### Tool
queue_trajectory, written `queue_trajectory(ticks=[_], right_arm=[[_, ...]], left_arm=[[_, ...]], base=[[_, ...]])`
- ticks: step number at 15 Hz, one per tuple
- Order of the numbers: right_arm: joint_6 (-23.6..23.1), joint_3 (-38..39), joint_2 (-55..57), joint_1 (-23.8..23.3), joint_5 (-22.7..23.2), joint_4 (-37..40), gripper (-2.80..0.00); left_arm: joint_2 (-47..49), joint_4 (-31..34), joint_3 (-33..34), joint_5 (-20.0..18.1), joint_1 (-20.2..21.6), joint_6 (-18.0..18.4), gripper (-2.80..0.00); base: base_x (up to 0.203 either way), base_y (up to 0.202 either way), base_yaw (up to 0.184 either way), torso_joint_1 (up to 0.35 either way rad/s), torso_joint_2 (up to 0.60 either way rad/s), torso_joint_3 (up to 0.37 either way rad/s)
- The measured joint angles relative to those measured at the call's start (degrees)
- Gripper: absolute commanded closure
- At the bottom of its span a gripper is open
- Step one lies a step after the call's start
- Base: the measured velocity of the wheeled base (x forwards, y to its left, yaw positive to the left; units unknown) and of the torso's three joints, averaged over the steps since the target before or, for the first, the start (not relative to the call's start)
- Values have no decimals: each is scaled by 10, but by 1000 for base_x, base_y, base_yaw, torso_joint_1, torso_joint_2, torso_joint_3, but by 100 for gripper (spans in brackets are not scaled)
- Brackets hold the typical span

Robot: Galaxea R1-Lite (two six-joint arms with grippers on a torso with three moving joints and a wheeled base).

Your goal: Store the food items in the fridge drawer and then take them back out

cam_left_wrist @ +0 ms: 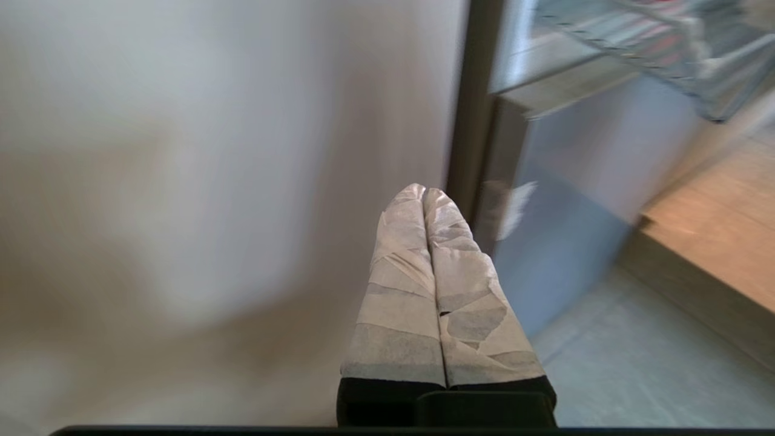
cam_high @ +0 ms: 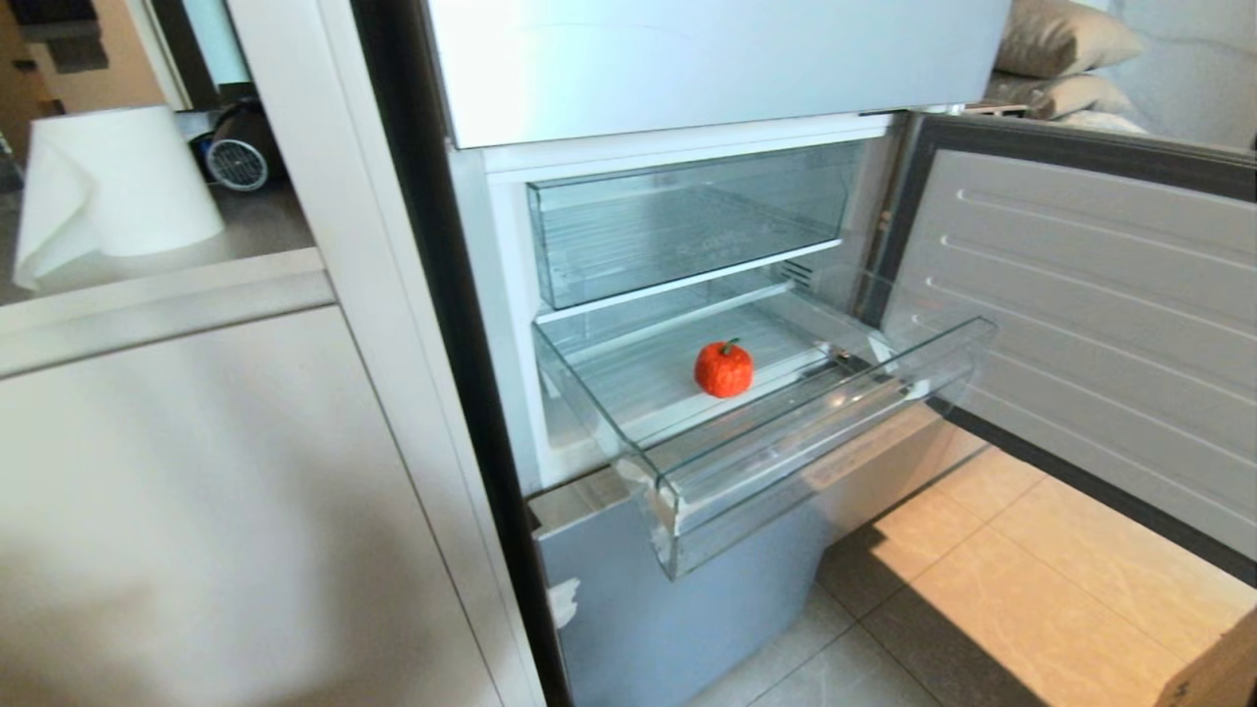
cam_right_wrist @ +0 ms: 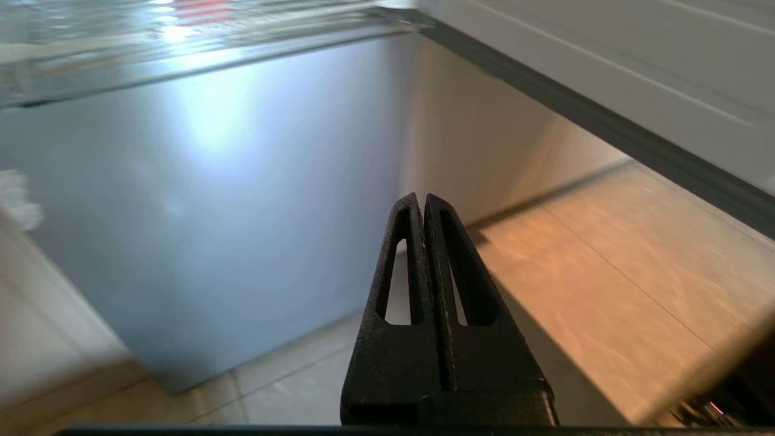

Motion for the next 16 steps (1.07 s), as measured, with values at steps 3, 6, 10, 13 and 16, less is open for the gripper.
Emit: queue_trajectory(ticks=[3,6,10,13,16], right_arm=[[6,0,0,0,-3,0,0],[10,0,0,0,-6,0,0],[6,0,5,0,-4,0,0],[-18,-11,55,2,0,-40,0],[-27,-120,155,-1,-3,-77,0]], left_arm=[[0,0,0,0,0,0,0],[0,0,0,0,0,0,0],[0,0,0,0,0,0,0],[0,0,0,0,0,0,0],[0,0,0,0,0,0,0]], base=[[4,-9,177,4,0,2],[1,-7,174,2,0,4],[3,-6,120,5,1,4],[0,0,0,0,0,0],[0,0,0,0,0,0]])
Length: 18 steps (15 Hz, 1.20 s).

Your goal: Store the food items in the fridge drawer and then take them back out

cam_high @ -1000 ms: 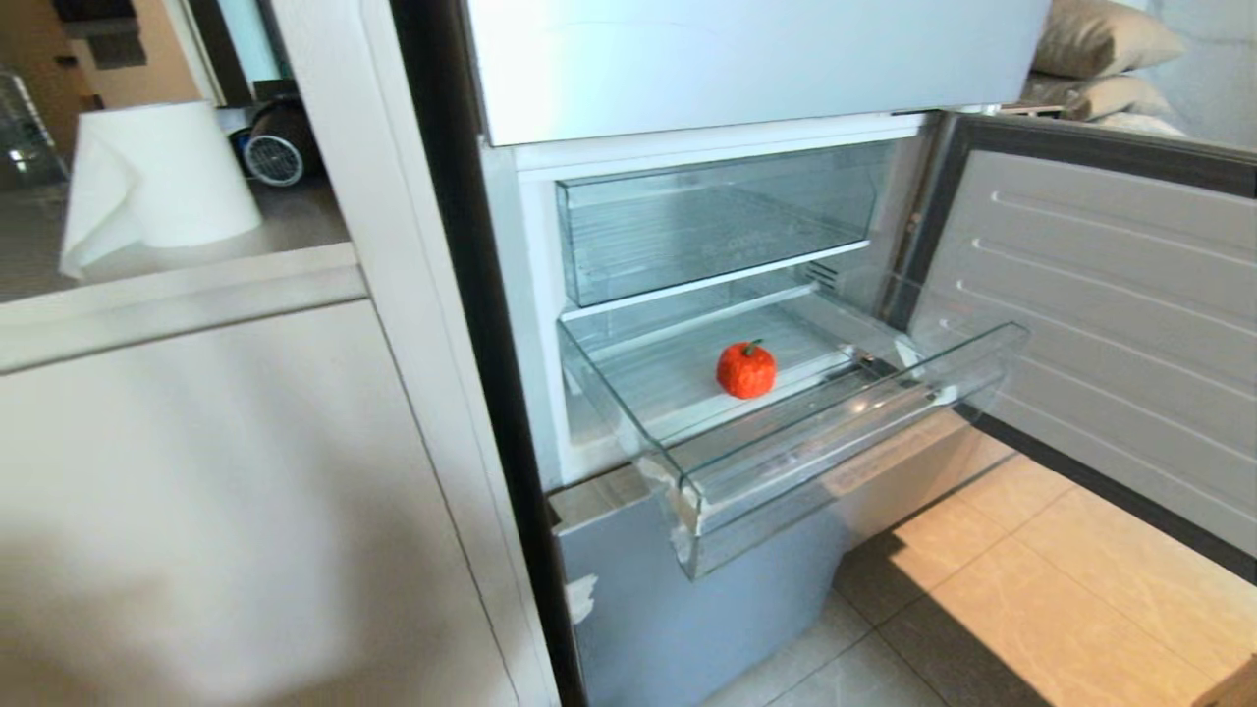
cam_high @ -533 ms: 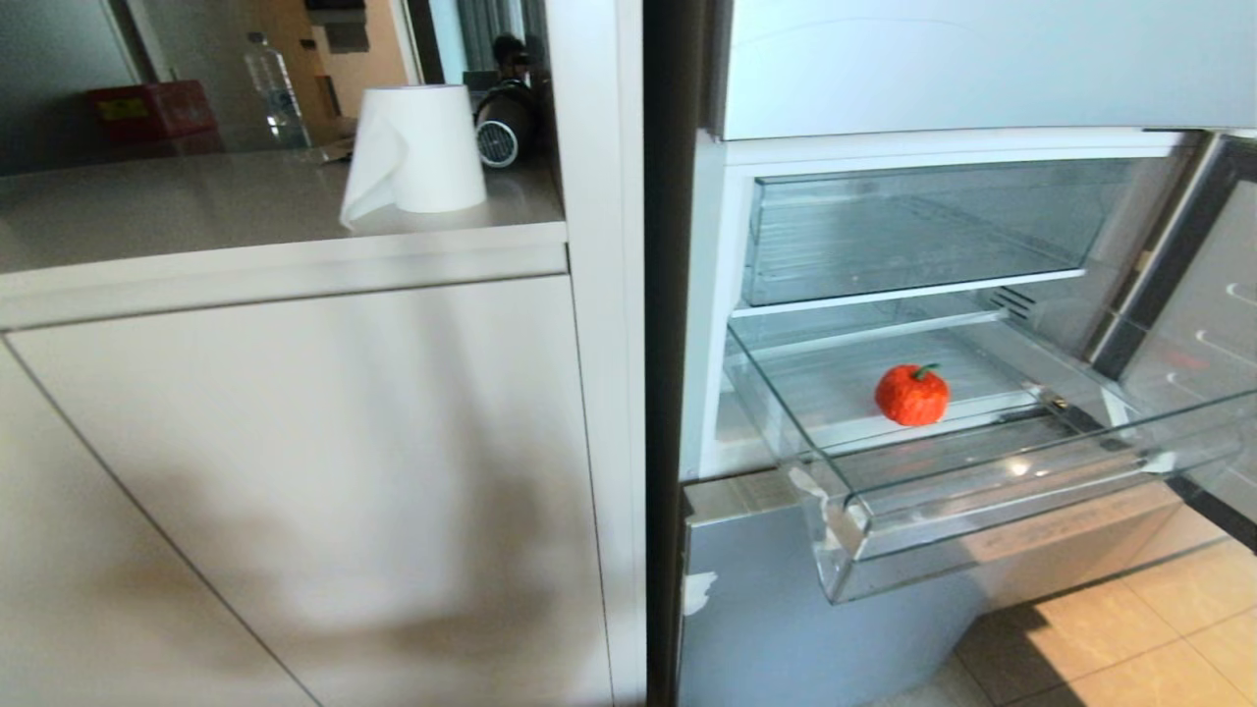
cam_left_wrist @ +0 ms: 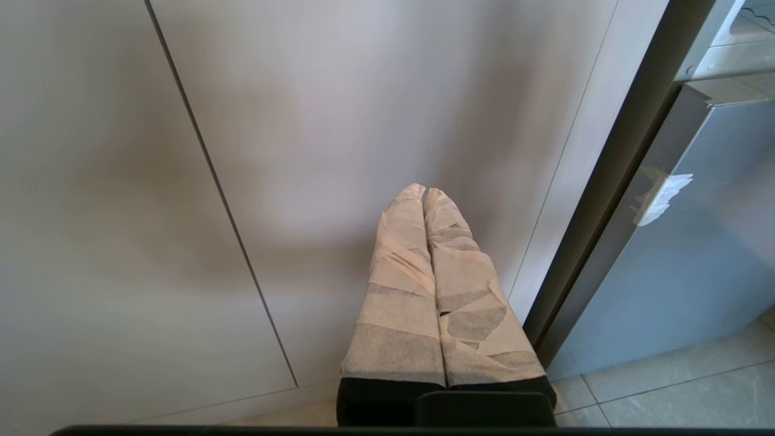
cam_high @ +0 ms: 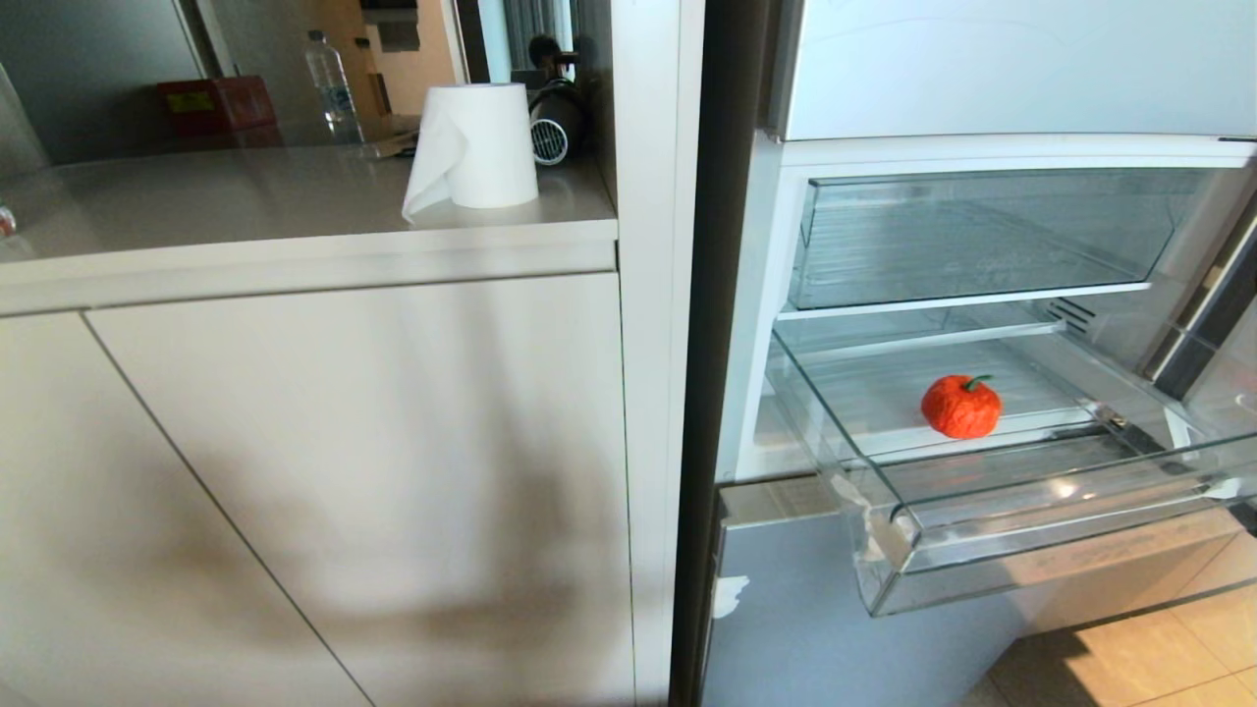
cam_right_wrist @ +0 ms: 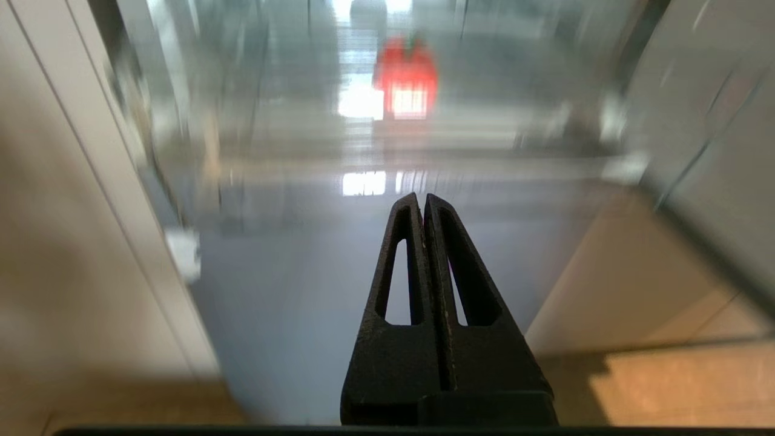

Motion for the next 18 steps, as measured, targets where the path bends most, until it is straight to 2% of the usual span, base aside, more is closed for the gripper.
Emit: queue_trajectory(ticks=[3,6,7,12,18], right_arm=[[-25,-173,124,-3,1,54,0],[-38,-289,272,-5,2,103,0],[-33,-322,325,-5,0,117,-280],[45,-481,536,-7,-32,198,-280],[106,-573,719,-8,-22,207,-280]], left_arm=[[0,0,0,0,0,0,0],[0,0,0,0,0,0,0],[0,0,0,0,1,0,0],[0,0,0,0,1,0,0],[0,0,0,0,0,0,0]], base=[[0,0,0,0,0,0],[0,0,0,0,0,0],[0,0,0,0,0,0],[0,0,0,0,0,0],[0,0,0,0,0,0]])
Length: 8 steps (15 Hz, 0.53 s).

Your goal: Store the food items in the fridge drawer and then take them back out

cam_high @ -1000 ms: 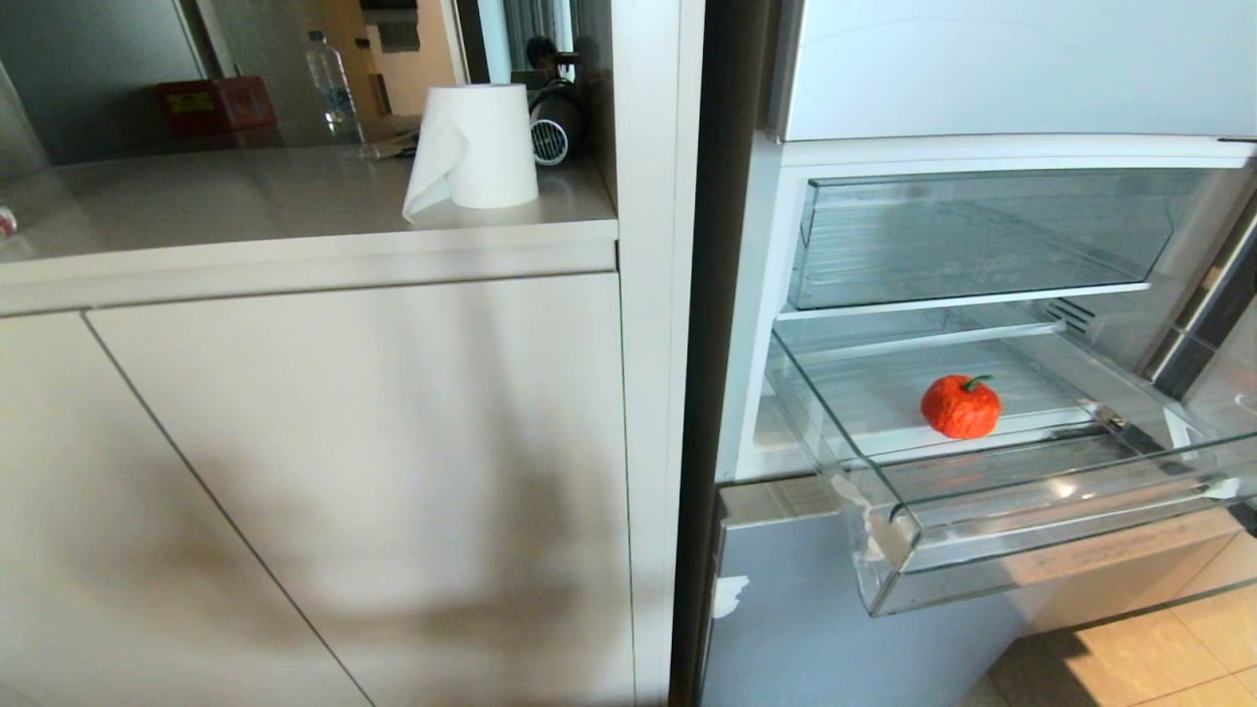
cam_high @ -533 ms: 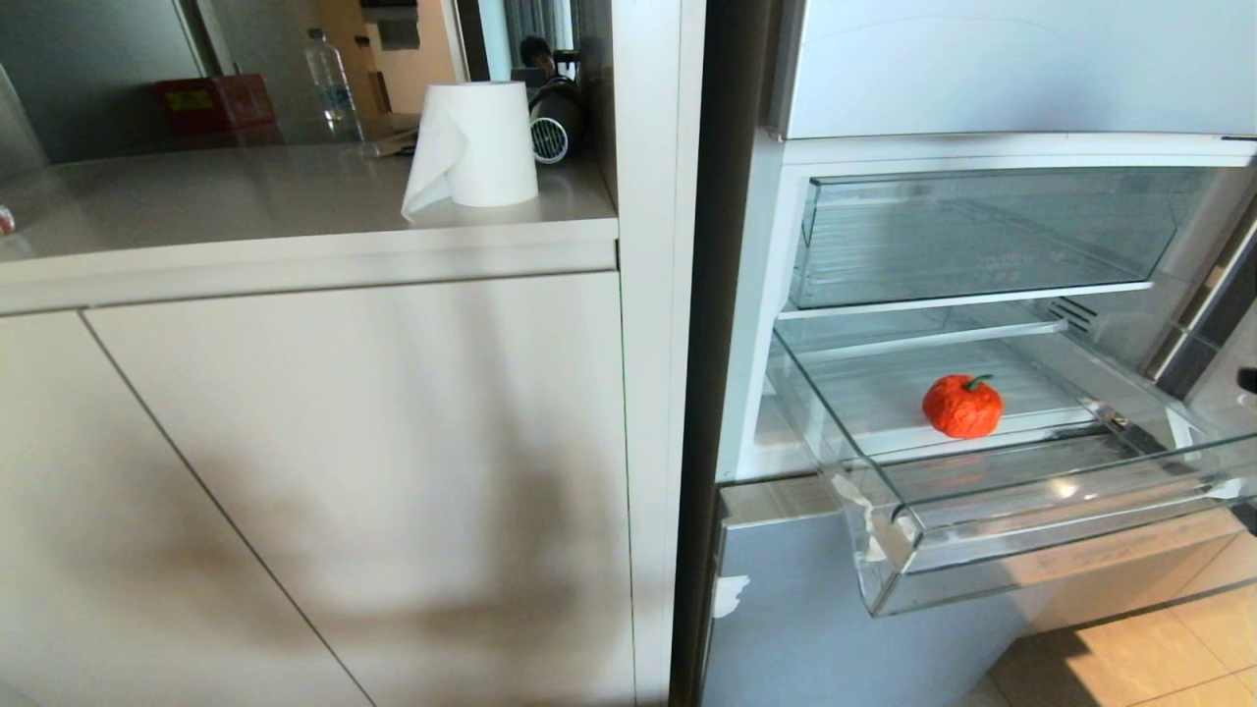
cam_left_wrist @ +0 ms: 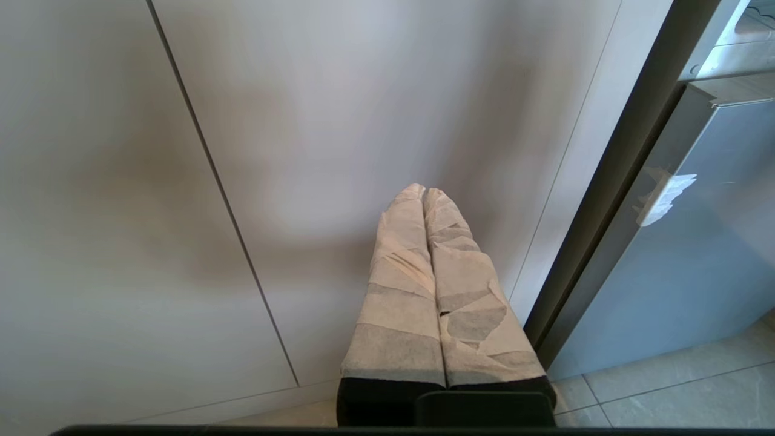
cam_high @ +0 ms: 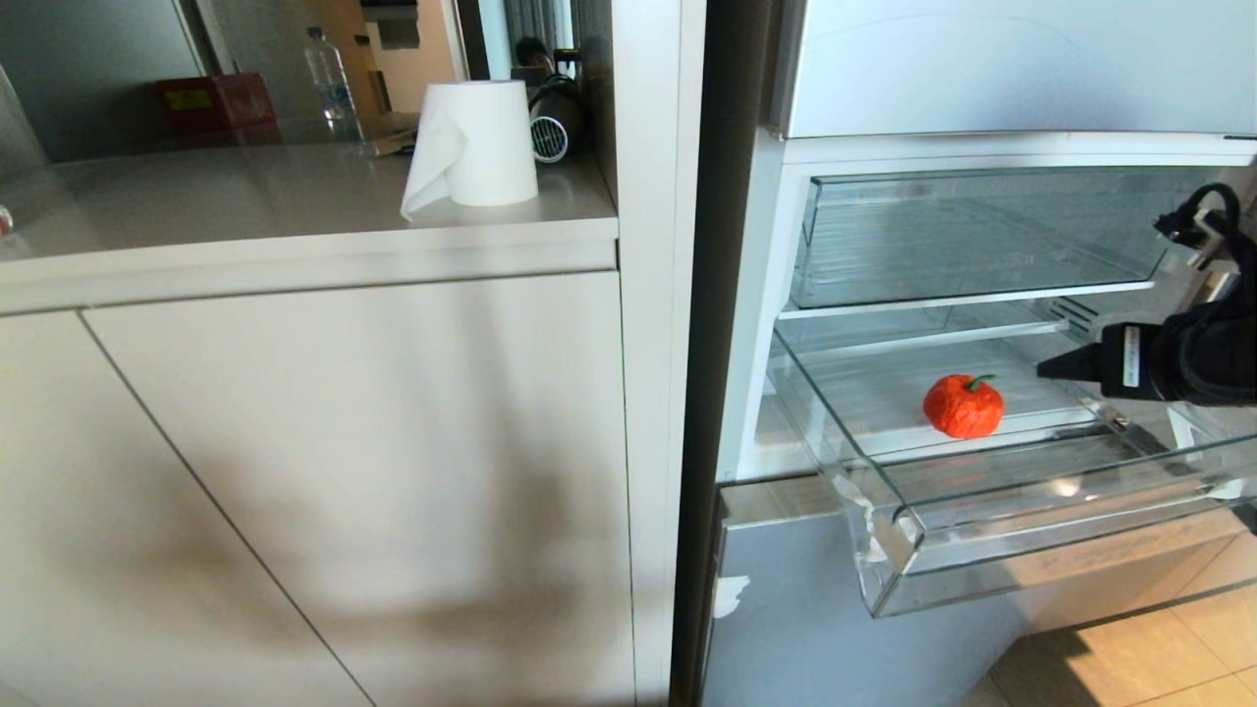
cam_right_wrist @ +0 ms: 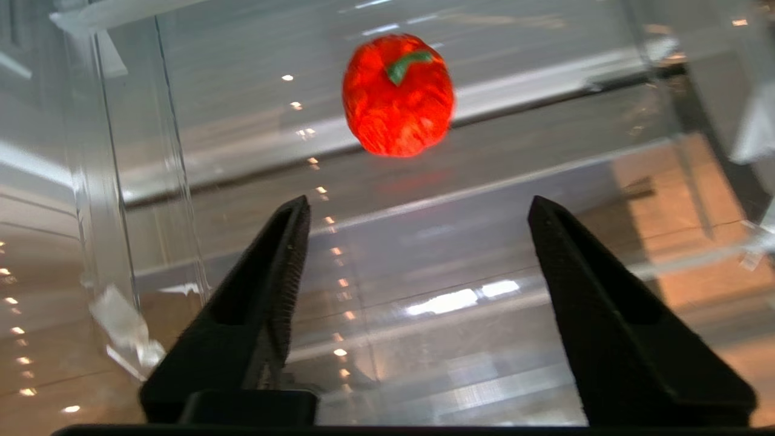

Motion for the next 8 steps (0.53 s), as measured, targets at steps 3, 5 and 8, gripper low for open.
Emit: queue_trajectory(ticks=[3,5,8], right_arm=[[4,-43,65,0,8,0,-280],[4,-59,105,0,9,0,-280],[6,-72,151,0,10,-2,-280]], left_arm=[[0,0,0,0,0,0,0],[0,0,0,0,0,0,0],[0,0,0,0,0,0,0]], base=[[0,0,0,0,0,0],[0,0,0,0,0,0],[0,0,0,0,0,0]])
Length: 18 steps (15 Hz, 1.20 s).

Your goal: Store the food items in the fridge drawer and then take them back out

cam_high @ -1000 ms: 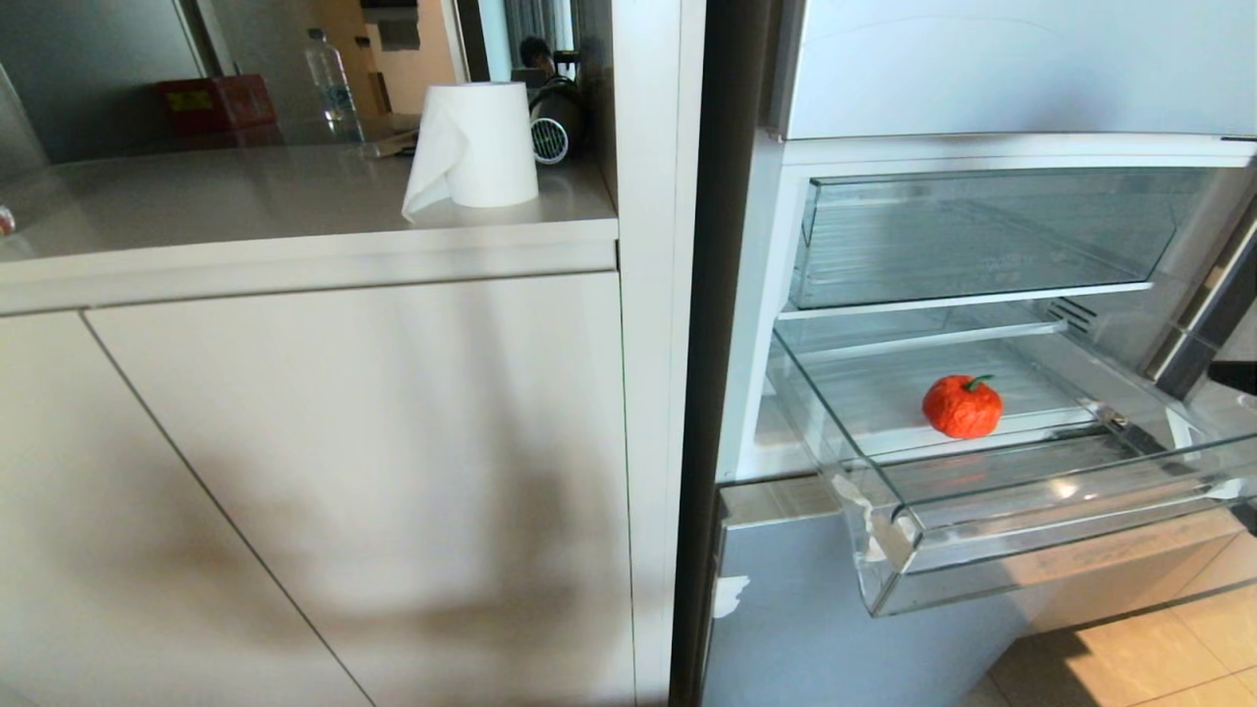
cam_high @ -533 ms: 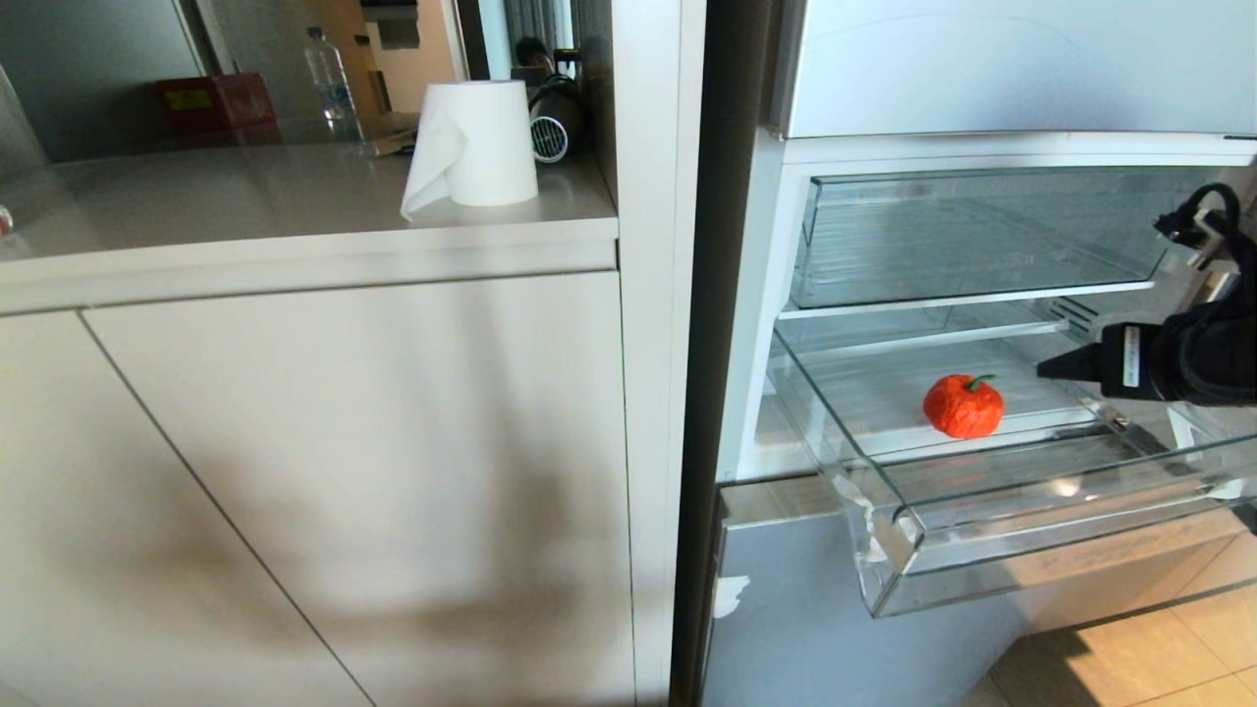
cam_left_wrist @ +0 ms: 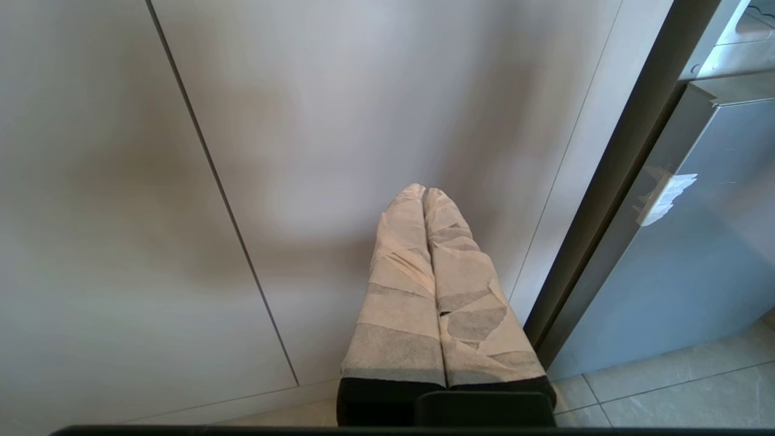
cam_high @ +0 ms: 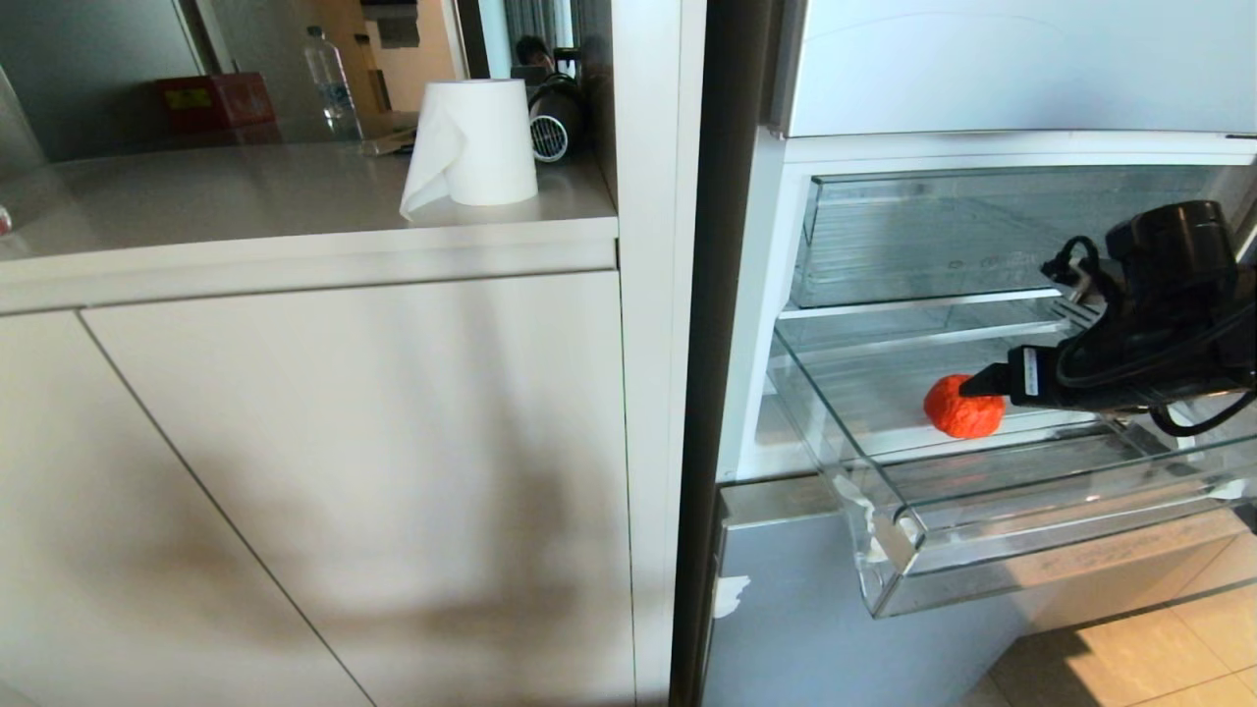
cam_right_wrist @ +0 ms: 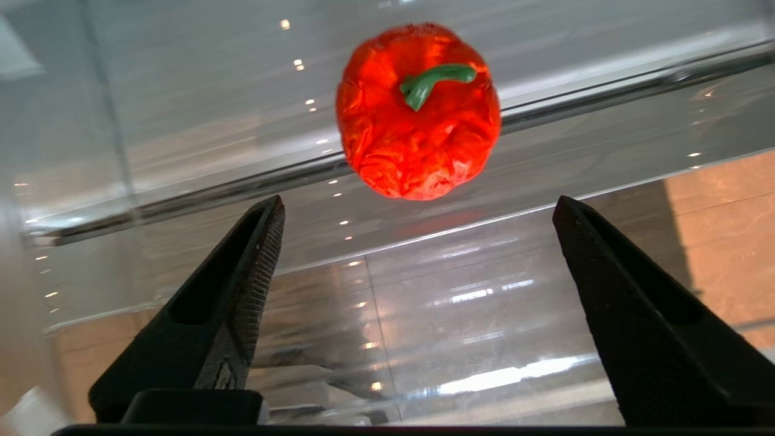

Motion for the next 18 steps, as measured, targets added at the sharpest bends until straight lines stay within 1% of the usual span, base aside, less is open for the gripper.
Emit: queue_trajectory(ticks=[4,9,11,18], right_arm=[[5,-21,46,-3,0,-23,-280],[10,-46,80,-4,18,-24,-280],[19,-58,90,-6,20,-25,-280],[22,-88,126,-7,17,-25,-280]], left_arm=[[0,0,0,0,0,0,0],[0,0,0,0,0,0,0],[0,0,0,0,0,0,0],[0,0,0,0,0,0,0]], base=[[0,0,0,0,0,0],[0,0,0,0,0,0],[0,0,0,0,0,0],[0,0,0,0,0,0]])
